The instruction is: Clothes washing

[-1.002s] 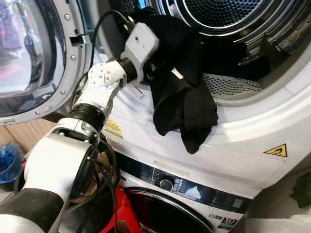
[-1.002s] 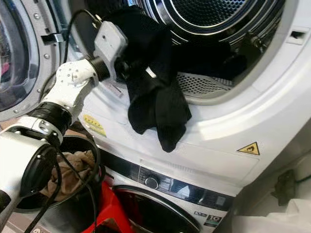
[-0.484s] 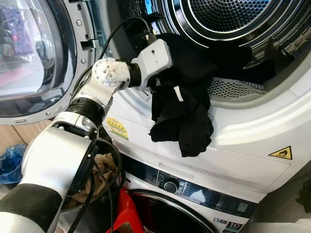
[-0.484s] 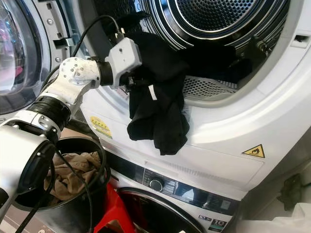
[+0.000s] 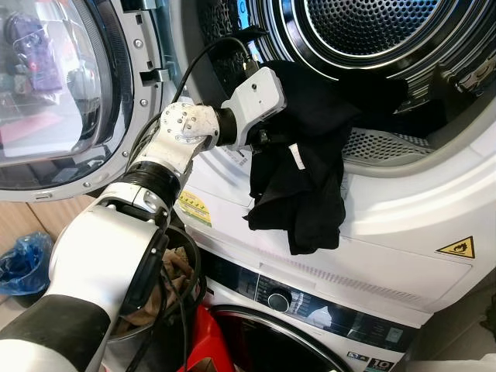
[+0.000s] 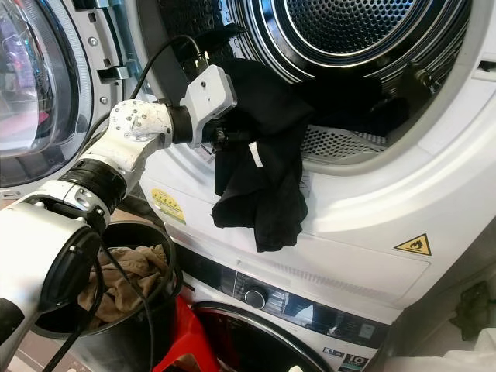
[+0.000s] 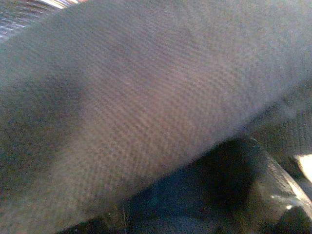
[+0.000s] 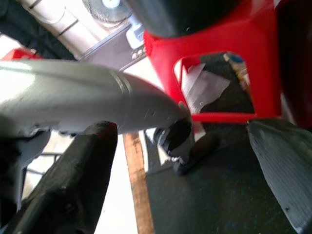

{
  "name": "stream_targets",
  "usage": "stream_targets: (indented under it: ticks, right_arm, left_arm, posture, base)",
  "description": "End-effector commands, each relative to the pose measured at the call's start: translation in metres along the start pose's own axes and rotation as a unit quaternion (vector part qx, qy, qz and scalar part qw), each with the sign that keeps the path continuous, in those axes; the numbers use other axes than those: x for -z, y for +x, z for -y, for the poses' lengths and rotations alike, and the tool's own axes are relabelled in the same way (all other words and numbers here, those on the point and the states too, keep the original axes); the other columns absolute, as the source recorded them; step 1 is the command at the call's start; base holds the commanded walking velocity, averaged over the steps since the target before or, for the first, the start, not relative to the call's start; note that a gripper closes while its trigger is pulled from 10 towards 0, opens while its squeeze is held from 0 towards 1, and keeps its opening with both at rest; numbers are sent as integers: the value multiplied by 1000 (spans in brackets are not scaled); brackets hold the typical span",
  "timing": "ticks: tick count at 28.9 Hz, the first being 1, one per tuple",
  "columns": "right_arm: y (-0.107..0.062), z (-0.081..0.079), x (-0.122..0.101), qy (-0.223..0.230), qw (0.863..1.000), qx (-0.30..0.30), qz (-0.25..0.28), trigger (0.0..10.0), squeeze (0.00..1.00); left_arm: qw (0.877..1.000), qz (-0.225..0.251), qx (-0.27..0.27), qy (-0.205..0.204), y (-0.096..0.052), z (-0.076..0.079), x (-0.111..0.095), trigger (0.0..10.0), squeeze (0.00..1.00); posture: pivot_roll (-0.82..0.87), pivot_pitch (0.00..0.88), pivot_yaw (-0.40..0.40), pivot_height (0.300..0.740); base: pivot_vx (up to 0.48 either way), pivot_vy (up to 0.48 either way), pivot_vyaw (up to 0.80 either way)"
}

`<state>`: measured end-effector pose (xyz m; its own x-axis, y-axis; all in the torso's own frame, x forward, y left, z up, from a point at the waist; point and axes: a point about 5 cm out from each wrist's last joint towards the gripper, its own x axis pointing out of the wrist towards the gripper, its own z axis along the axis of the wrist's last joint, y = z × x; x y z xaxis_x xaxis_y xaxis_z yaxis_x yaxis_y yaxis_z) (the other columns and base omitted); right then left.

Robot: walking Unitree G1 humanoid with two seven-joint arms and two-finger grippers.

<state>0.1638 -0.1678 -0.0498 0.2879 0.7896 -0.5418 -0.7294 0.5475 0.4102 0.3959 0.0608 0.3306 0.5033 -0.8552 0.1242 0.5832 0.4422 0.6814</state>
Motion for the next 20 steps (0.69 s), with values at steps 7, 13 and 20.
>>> stream_targets:
  ticks: [7,13,20]
  right_arm:
    - [-4,-17,-81,-80,980,-80,163,10000,0]
    - [-35,-62,-132,-135,926,-238,259,10000,0]
    - [-47,-73,-160,-218,922,-194,255,10000,0]
  left_arm:
    - [999,44,-17,-6,5,-10,-19,10000,0]
    - [999,42,-14,-9,5,-6,-15,10000,0]
    - [999,41,-4,-11,4,-5,-13,10000,0]
  posture:
    - [-77,23,57,740]
    - [-73,27,50,740]
    - [-74,28,46,740]
  base:
    - [0,0,0]
    - [0,0,0]
    - [0,0,0]
